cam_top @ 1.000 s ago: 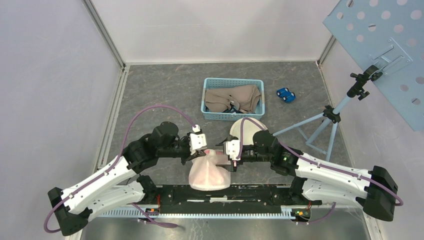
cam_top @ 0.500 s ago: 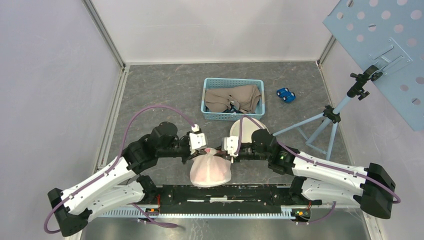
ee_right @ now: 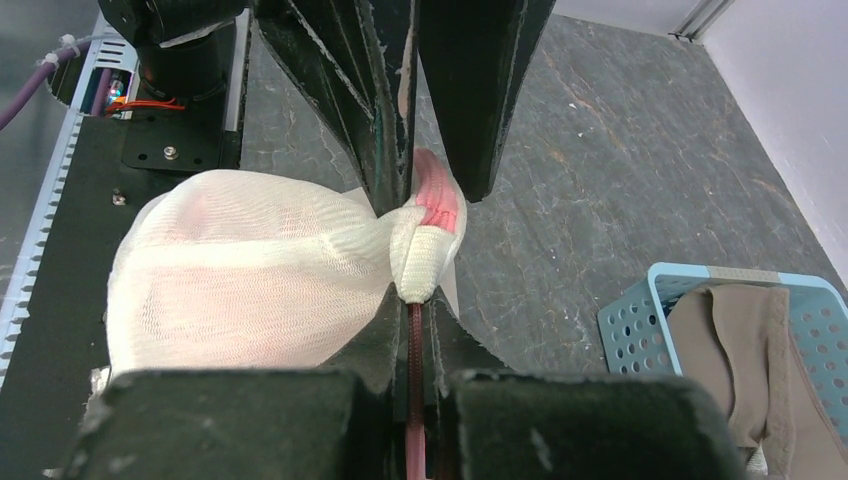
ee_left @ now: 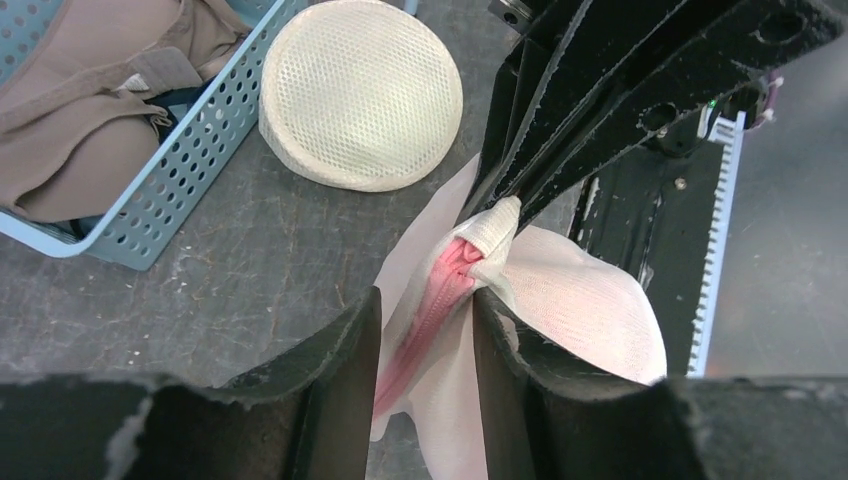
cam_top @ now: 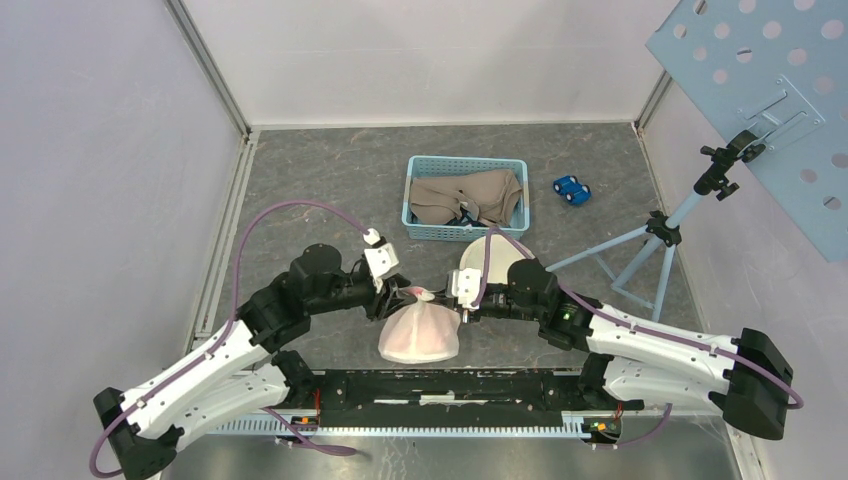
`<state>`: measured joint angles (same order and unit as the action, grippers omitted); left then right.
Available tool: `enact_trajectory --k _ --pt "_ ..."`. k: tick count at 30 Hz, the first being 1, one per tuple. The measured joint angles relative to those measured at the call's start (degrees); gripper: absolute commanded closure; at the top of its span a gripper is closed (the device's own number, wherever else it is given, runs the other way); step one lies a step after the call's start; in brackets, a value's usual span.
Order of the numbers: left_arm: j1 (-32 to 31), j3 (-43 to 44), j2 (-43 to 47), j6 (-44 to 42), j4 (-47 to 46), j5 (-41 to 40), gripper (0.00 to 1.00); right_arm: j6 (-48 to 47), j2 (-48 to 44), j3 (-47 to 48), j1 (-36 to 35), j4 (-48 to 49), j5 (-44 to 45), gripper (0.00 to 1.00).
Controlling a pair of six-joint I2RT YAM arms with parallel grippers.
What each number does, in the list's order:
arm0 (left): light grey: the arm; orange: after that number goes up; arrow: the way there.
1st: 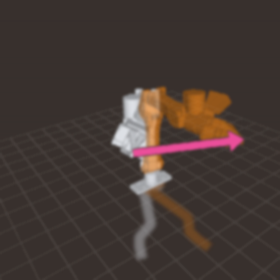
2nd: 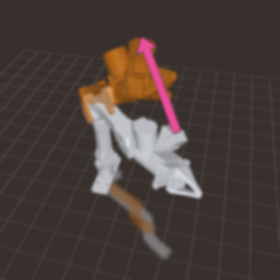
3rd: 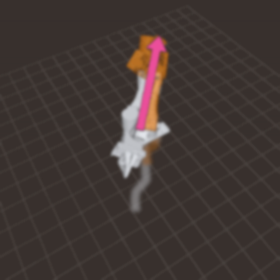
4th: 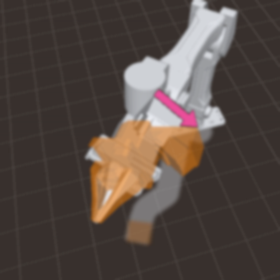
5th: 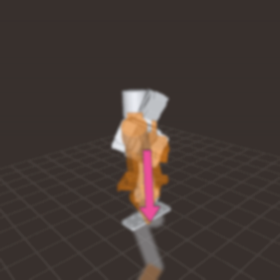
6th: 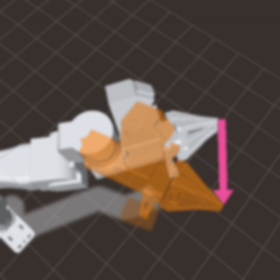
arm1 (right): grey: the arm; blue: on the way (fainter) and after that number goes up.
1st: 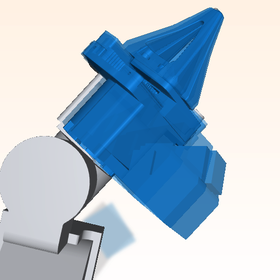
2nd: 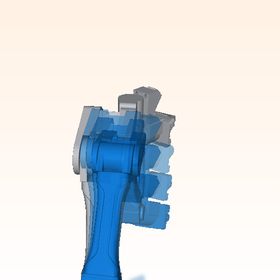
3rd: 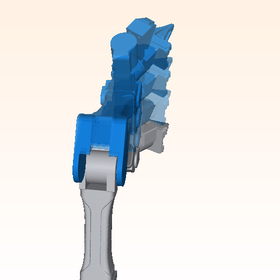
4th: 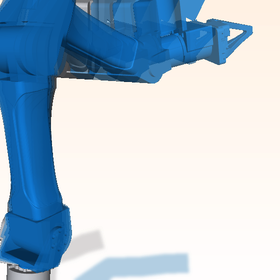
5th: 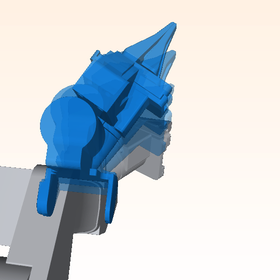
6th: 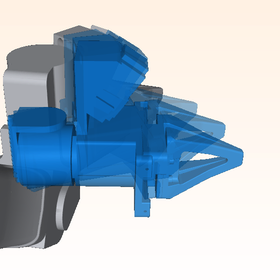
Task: Unzip the laundry bag and remove the bra
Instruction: Adjust the laundry bag at the center of the board, then unzip the laundry bag at the center of the board.
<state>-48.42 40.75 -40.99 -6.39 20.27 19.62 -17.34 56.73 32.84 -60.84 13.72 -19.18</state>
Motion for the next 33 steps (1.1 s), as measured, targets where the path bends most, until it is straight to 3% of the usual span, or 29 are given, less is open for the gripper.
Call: enact_trajectory --k 14,20,33 --pt "2.71 -0.70 1.31 8.83 -5.62 3.96 0.41 -0.04 -0.39 0.00 -0.02 -0.46 0.39 1.00" --pt "2.73 -0.61 0.11 10.21 -5.81 3.96 0.53 0.00 -0.59 -0.13 -0.02 -0.76 0.39 1.00" --pt "2.82 -0.11 -4.02 10.21 -4.07 1.55 0.63 0.07 -1.07 -0.83 0.00 -1.55 1.36 1.00"
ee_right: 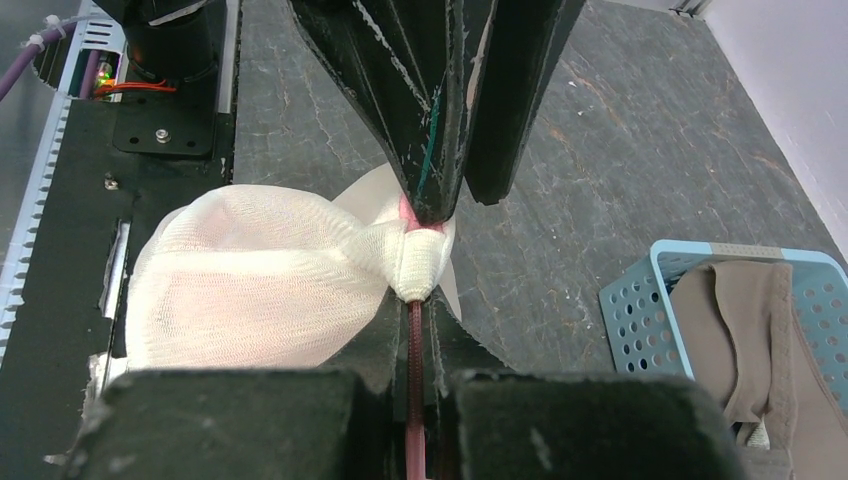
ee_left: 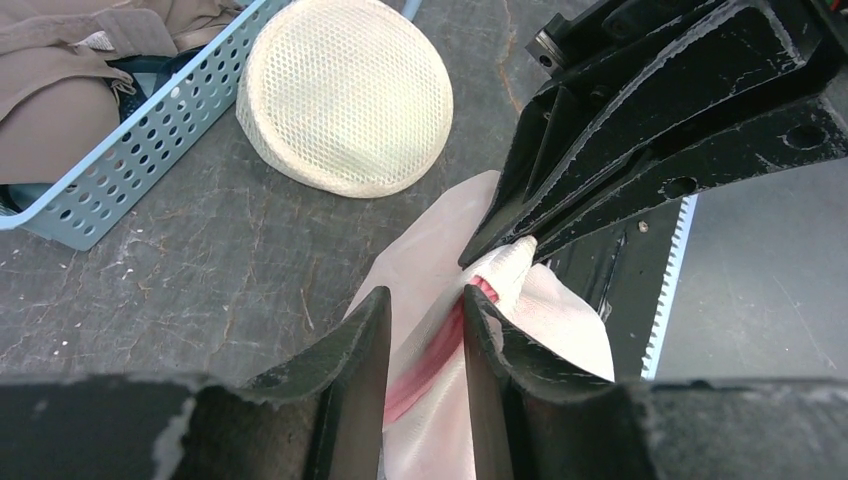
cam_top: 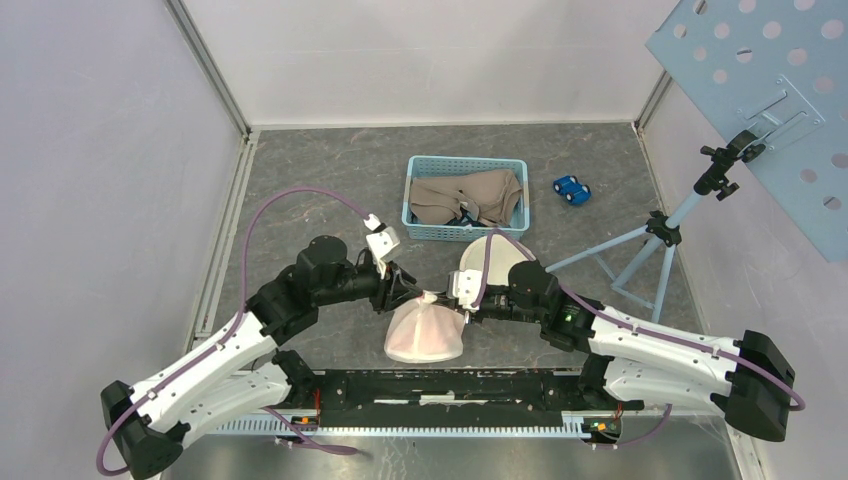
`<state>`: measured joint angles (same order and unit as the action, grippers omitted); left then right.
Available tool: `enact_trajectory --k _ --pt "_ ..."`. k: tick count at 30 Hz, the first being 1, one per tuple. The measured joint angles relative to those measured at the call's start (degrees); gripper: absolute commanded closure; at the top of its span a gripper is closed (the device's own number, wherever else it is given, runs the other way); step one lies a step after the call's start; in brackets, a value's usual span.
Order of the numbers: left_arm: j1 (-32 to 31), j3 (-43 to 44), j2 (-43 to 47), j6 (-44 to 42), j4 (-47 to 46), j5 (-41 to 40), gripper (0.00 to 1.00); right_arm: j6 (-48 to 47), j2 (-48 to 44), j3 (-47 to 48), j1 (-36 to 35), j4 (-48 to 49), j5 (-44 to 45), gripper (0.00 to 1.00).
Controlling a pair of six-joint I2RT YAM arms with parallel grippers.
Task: Unzip the laundry bag and remove the bra
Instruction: Unzip the laundry bag at the center of the board.
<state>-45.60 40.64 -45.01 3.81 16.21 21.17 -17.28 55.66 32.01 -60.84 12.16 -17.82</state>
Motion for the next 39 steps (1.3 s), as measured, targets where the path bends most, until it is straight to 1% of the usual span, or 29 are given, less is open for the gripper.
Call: enact_trajectory --k 2,7,14,17,25,29,33,39 --pt "0.00 0.00 0.15 0.02 0.02 -0.31 0.66 0.00 0.00 0.00 0.00 0.04 0.13 1.00" --pt "0.00 0.24 -0.79 0.02 0.57 -1.18 0.71 0.33 -0.02 -0.02 0.00 0.17 0.55 1.00" --pt "0.00 0.48 -4.44 2.54 -0.70 -0.37 0.75 1.46 0.85 -0.02 0.00 0.24 1.14 1.00" --pt "0.17 0.42 -4.74 3.67 -2.05 0.52 0.75 1.68 1.14 -0.02 0.00 0.79 1.14 1.00" --pt "-0.44 0.20 -4.74 6.23 -6.78 6.16 0.75 2.08 2.60 -0.02 -0.17 2.82 1.11 1.00" --pt "-0.48 0.20 -2.99 6.25 -6.01 3.96 0.70 2.05 2.47 -0.02 -0.17 3.32 1.49 1.00" --pt "-0.37 0.24 0.09 6.25 -3.93 0.81 0.69 2.03 1.29 -0.44 -0.17 3.19 2.47 1.00" --pt "-0.37 0.22 -0.13 6.27 -0.90 -0.37 0.66 2.03 0.13 -0.79 -0.17 2.86 2.86 1.00"
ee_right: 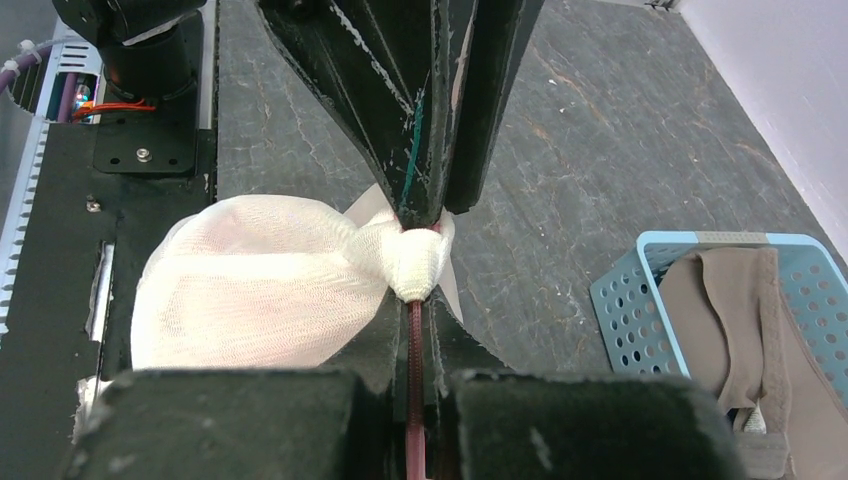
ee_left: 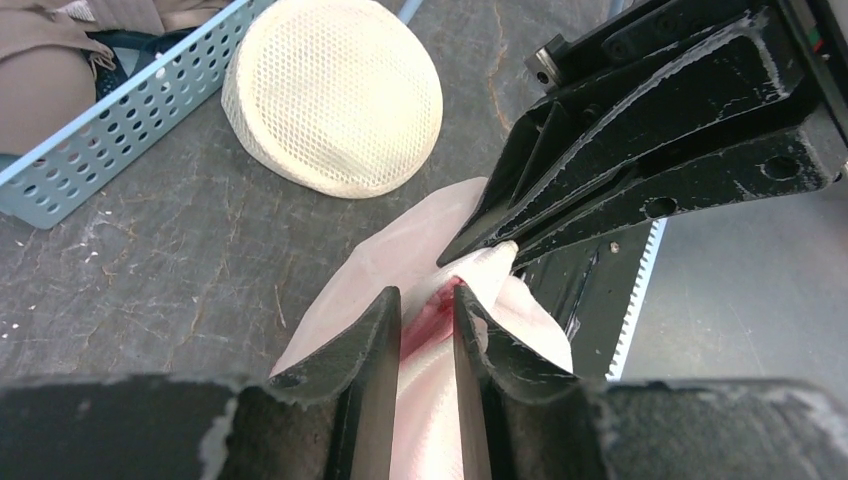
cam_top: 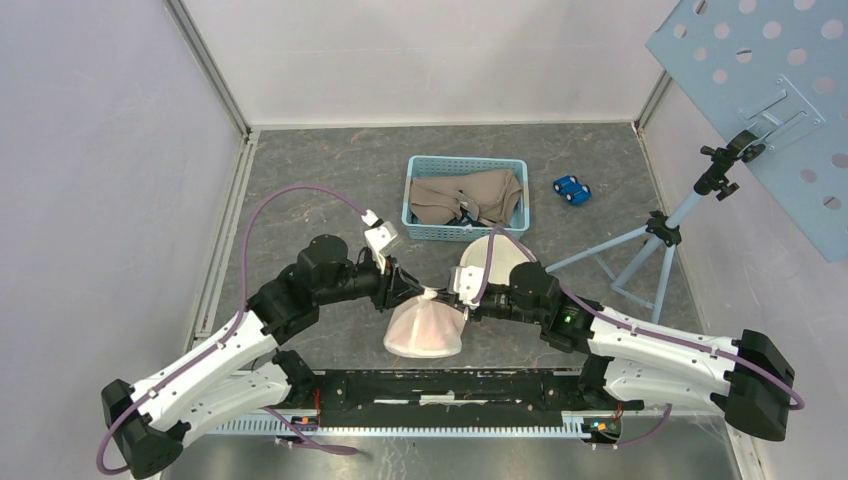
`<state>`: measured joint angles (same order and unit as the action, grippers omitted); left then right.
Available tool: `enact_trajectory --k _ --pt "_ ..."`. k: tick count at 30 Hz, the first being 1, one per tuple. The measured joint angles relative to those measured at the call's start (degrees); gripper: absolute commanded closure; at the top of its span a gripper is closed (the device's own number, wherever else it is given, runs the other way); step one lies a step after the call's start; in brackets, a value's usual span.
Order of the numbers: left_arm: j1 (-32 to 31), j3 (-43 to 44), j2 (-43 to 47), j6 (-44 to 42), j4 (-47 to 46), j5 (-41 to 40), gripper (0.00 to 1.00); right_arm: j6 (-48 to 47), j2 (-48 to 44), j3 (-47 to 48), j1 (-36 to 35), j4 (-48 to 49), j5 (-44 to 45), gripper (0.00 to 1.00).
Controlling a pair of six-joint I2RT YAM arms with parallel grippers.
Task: Unzip the laundry bag and remove the bra
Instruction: Unzip the laundry bag at the center of the board.
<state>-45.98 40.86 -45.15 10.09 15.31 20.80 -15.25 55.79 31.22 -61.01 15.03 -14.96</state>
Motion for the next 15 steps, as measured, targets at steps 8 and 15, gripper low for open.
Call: enact_trajectory --k 8,15 --pt "0.00 0.00 -2.16 0.02 0.85 0.02 0.68 -0.02 0.00 -0.11 0.00 -1.16 0.02 1.00" --pt "0.00 0.00 -4.48 2.40 0.20 0.31 0.73 0.00 0.13 -0.11 0.02 -1.97 0.13 1.00"
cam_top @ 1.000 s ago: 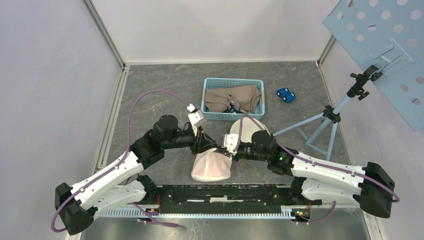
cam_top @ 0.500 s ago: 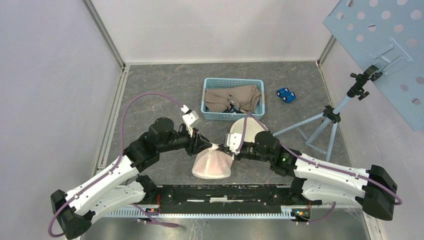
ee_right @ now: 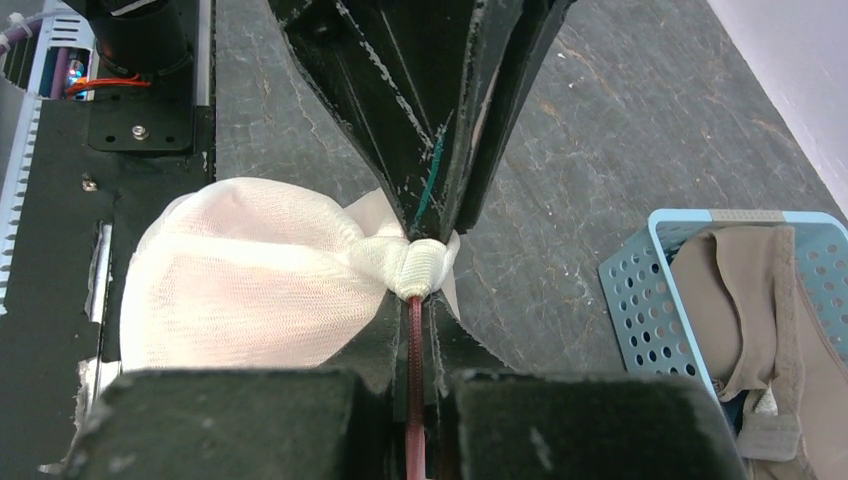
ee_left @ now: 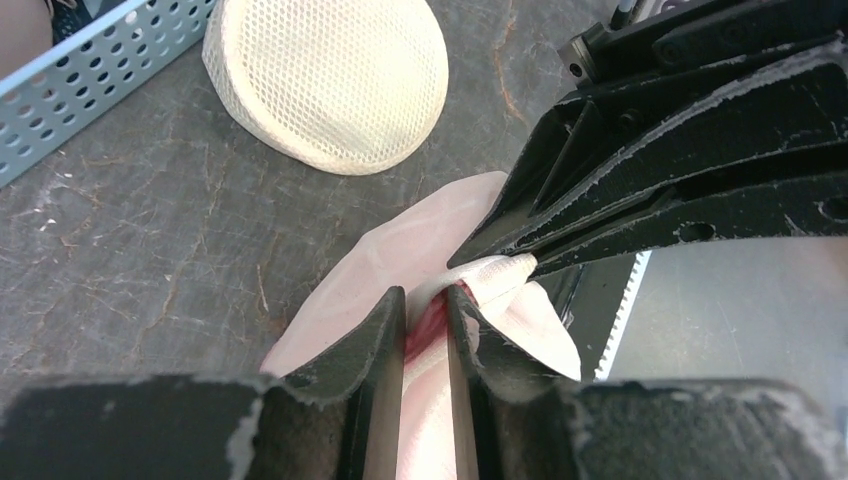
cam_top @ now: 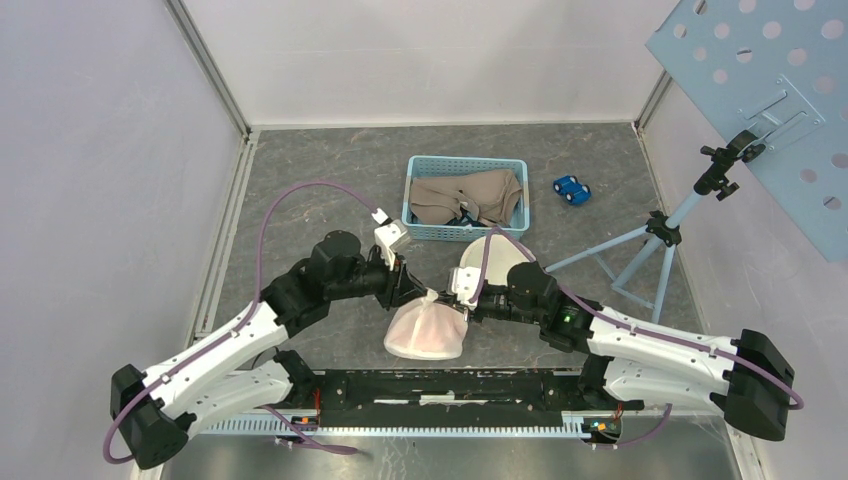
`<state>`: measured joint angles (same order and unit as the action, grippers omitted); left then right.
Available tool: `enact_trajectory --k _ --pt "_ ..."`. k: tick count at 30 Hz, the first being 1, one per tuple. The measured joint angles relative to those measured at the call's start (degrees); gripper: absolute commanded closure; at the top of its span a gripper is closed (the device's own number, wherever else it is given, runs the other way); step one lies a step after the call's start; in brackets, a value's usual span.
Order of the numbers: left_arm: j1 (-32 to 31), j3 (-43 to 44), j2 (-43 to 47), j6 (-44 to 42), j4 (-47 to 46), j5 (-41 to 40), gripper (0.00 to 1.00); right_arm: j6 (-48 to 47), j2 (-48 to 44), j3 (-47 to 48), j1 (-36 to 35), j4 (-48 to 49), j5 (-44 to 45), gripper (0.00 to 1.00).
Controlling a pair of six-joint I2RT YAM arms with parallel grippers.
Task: Unzip the laundry bag and remove the bra
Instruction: Unzip the laundry bag at the center of the board.
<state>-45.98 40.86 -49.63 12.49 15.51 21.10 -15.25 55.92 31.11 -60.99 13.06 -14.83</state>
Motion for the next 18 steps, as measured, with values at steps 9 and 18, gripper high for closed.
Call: enact_trajectory --k 9,18 --pt "0.55 -1.81 -2.99 4.83 -4.70 2.25 0.76 0.00 0.39 -0.02 0.31 -1.62 0.59 1.00" --pt "0.63 -2.54 -3.02 5.31 -6.12 3.52 0.78 -0.04 0.90 -0.02 0.31 -1.66 0.50 1.00"
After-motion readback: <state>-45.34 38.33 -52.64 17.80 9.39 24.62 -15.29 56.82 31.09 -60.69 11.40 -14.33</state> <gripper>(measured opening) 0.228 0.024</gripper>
